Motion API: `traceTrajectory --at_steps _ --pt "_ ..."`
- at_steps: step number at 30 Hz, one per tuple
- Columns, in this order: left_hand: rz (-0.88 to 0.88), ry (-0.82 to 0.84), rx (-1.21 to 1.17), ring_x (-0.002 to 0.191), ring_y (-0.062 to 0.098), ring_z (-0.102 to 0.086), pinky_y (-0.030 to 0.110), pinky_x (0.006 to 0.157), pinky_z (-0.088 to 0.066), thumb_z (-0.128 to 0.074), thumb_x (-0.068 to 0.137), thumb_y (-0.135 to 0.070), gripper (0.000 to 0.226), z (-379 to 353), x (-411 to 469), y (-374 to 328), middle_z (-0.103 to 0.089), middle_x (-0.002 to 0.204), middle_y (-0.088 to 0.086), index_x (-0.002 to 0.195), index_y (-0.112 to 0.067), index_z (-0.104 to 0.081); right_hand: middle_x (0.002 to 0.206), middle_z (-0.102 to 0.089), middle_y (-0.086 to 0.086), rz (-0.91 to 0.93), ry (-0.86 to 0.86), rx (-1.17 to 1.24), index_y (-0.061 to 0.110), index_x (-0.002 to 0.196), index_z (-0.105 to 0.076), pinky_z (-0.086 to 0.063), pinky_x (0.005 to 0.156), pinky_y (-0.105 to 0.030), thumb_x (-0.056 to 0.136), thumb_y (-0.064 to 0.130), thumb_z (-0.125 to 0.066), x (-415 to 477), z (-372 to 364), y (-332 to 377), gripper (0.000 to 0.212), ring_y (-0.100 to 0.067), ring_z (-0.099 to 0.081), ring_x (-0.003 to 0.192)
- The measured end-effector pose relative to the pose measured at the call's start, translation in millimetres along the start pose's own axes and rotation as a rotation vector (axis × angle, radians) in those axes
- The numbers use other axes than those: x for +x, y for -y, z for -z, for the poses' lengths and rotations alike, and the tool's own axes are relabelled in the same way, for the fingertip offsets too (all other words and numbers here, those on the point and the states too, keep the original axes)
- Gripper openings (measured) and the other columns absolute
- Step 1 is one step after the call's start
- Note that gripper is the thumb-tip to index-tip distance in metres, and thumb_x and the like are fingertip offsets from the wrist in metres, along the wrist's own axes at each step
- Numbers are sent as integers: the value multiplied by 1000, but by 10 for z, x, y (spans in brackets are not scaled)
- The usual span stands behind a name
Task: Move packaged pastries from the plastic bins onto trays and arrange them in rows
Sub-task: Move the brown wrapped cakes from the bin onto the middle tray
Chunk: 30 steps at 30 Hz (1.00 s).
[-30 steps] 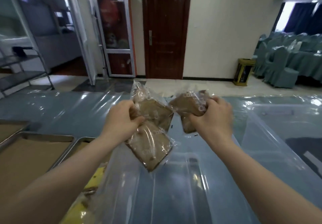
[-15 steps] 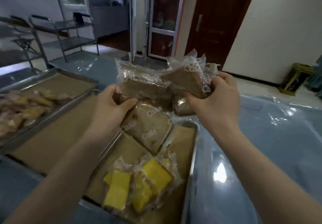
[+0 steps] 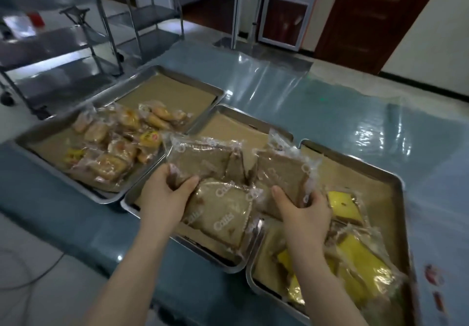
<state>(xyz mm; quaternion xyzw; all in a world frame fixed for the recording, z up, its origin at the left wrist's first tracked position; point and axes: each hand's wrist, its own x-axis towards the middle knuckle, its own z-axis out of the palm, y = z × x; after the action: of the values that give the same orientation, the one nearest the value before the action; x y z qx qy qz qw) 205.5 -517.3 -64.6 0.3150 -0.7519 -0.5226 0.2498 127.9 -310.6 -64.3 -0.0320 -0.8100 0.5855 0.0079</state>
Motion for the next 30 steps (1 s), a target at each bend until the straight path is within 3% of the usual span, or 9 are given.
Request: traceTrajectory --at_steps 2,4,8,11,17,21,24,27,30 --pt "18 -3 48 77 17 -64 43 71 -52 -74 78 -26 18 38 85 188 -67 78 -5 82 -16 -59 106 -64 4 -86 18 16 30 96 -62 -55 83 -37 66 42 -80 -6 -127 -230 37 -14 -63 94" --pt "18 -4 112 64 2 -57 31 58 -44 -75 76 -24 21 22 153 354 -63 67 -14 71 -23 -54 101 -66 2 -124 35 -5 32 86 -60 -56 75 -31 69 34 -81 2 -250 -453 27 -15 -65 89" --pt "94 19 157 79 8 -60 26 67 -45 -73 79 -26 16 -86 258 662 -66 84 -9 88 -22 -61 108 -65 5 -221 124 13 34 96 -61 -57 83 -41 70 34 -80 18 -531 -707 32 -15 -65 93" --pt "125 -14 153 80 2 -58 15 63 -40 -71 81 -29 19 -102 334 784 -65 87 -10 95 -21 -61 118 -60 7 -203 126 19 39 99 -58 -55 88 -40 70 38 -80 108 -725 -698 36 -11 -62 99" --pt "179 56 92 70 -1 -55 9 56 -34 -67 82 -35 13 -58 572 865 -59 74 -18 85 -28 -57 118 -59 15 -136 167 27 49 104 -50 -50 91 -34 75 41 -76 347 -1029 -554 39 -6 -57 107" --pt "293 404 137 103 -3 -51 8 76 -40 -72 78 -41 69 33 757 942 -51 119 -16 135 -23 -38 136 -44 -3 -179 127 -168 24 135 -33 -43 102 -46 70 37 -82 404 -1156 -546 82 -22 -47 122" --pt "182 419 211 132 11 -33 31 105 -32 -80 70 -36 101 188 815 1022 -33 148 -4 147 -26 -16 156 -18 2 -234 6 -190 28 149 -11 -32 109 -51 69 38 -82 245 -1159 -617 108 -24 -28 140" --pt "-94 410 426 142 14 -11 35 112 -18 -81 70 -32 108 298 851 1092 -7 158 -4 147 -40 -5 160 -9 10 -249 -42 -238 34 151 1 -28 110 -50 74 38 -79 88 -1198 -710 111 -21 -18 144" --pt "-283 602 575 144 16 9 42 117 -10 -74 78 -33 97 353 940 1198 11 157 -8 146 -46 -7 158 -21 5 -191 -12 -280 40 149 -5 -33 109 -53 78 29 -77 9 -1233 -750 101 -24 -26 142"
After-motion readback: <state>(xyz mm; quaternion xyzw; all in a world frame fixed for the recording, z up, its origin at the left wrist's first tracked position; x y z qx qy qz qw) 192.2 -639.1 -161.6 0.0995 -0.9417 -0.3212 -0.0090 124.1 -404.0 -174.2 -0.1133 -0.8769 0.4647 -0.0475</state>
